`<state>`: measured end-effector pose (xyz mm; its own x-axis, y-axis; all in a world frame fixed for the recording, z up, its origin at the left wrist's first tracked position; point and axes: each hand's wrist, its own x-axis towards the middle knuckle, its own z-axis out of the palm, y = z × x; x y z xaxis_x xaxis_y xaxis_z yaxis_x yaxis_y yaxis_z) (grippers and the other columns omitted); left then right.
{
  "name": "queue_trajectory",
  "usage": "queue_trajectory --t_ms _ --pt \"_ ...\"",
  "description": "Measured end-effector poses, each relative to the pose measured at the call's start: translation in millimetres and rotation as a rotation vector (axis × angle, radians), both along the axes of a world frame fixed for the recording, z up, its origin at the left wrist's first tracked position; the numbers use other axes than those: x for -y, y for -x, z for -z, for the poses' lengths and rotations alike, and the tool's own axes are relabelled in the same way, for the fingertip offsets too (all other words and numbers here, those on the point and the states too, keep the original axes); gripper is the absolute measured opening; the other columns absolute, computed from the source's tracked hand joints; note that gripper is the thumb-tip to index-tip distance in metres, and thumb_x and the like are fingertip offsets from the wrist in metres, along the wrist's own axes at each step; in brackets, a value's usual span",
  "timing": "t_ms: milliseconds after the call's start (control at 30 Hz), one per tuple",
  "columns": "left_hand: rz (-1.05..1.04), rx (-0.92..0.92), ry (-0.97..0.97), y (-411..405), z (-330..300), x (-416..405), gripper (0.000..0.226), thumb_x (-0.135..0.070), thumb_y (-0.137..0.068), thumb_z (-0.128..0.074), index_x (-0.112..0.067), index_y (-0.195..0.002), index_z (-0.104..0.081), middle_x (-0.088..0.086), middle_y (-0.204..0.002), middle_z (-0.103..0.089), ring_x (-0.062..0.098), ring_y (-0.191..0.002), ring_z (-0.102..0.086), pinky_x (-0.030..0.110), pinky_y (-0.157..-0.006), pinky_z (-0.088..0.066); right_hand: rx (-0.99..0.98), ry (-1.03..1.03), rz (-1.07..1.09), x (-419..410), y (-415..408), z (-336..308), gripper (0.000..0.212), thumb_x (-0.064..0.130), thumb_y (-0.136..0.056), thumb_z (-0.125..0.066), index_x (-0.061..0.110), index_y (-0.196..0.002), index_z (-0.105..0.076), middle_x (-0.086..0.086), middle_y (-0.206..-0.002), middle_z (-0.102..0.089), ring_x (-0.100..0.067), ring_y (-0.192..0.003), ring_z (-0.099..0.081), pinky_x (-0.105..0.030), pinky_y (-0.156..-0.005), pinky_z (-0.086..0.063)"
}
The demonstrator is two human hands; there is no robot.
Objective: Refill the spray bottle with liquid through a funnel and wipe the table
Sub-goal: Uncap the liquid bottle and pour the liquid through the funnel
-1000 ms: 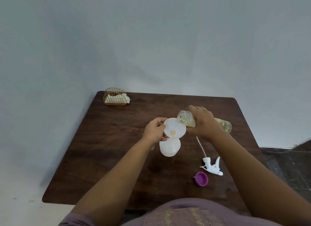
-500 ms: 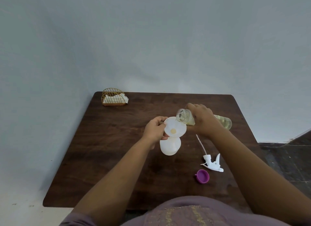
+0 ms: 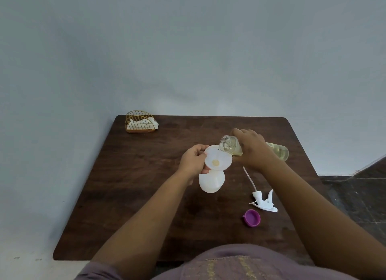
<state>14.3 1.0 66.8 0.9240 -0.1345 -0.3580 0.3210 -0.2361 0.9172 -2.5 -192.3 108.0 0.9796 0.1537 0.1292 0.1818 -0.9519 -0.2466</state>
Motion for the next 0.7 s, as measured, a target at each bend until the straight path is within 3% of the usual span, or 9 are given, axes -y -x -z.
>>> queue_trajectory --t_ms 700 --pt "0.006 0.011 0.016 2.0 -2.5 -1.7 0.027 -0.010 -0.100 -0.049 -0.020 -0.122 -0.062 -0.008 -0.102 -0.061 0.014 -0.084 -0.065 0.032 -0.068 -0.062 -0.017 0.025 0.027 -5.2 4.6 -1.5 0.042 0.036 -0.067 -0.075 0.018 -0.094 -0.048 0.004 -0.084 -0.053 -0.020 -0.082 -0.049 -0.035 -0.073 -0.040"
